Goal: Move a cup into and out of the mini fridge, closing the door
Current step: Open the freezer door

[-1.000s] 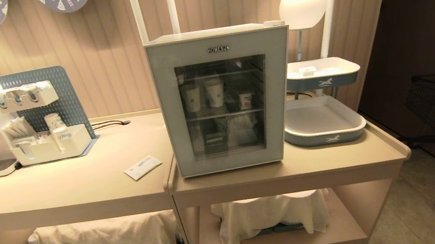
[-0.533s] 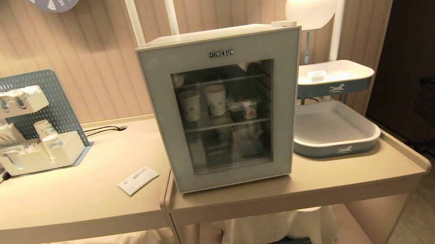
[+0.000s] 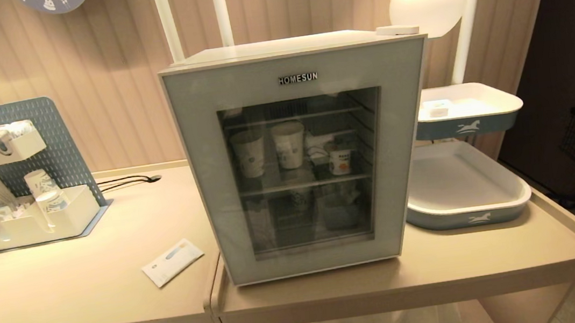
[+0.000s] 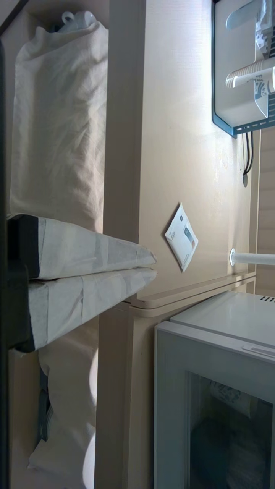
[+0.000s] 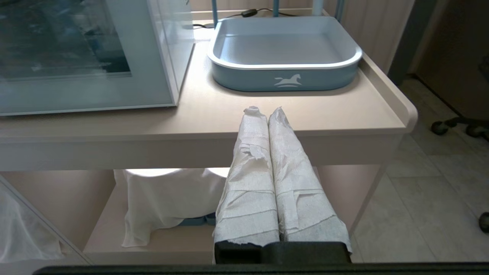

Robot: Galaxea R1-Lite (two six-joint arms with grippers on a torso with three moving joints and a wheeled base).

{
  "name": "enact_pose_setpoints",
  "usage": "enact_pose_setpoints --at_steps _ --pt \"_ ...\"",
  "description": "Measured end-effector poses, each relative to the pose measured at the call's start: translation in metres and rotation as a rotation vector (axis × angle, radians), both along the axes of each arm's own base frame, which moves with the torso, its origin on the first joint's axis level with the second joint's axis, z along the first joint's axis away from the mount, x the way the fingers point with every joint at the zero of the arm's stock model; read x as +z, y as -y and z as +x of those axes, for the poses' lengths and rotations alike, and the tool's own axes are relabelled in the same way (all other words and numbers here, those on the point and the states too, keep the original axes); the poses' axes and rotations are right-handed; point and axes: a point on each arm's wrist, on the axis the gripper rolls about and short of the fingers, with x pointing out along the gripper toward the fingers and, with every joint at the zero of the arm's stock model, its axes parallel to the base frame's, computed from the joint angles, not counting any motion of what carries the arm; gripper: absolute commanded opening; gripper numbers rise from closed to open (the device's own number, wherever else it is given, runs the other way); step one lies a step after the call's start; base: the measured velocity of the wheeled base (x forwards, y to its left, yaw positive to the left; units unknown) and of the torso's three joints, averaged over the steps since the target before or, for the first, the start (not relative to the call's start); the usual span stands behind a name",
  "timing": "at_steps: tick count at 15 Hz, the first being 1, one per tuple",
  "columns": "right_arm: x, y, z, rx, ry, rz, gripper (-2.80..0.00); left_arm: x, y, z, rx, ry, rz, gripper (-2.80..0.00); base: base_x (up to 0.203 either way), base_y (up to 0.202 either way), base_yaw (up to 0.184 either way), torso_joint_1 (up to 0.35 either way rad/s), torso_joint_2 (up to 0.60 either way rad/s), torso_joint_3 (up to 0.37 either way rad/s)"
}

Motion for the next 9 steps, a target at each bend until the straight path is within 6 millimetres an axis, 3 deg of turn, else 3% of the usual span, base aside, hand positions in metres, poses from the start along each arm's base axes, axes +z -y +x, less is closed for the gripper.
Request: enact_pose_setpoints --at_steps 7,9 --pt "0.0 0.0 0.0 0.0 -0.012 0.006 -2.8 0.002 0.0 -0.002 0.0 -0.023 0.088 -2.8 0.0 0.0 0.0 0.0 0.0 0.0" --pt "0.0 0.0 0.0 0.0 -0.012 0.006 -2.8 0.022 0.0 -0.01 0.002 -0.009 0.081 -2.8 0.0 0.0 0.0 0.0 0.0 0.0"
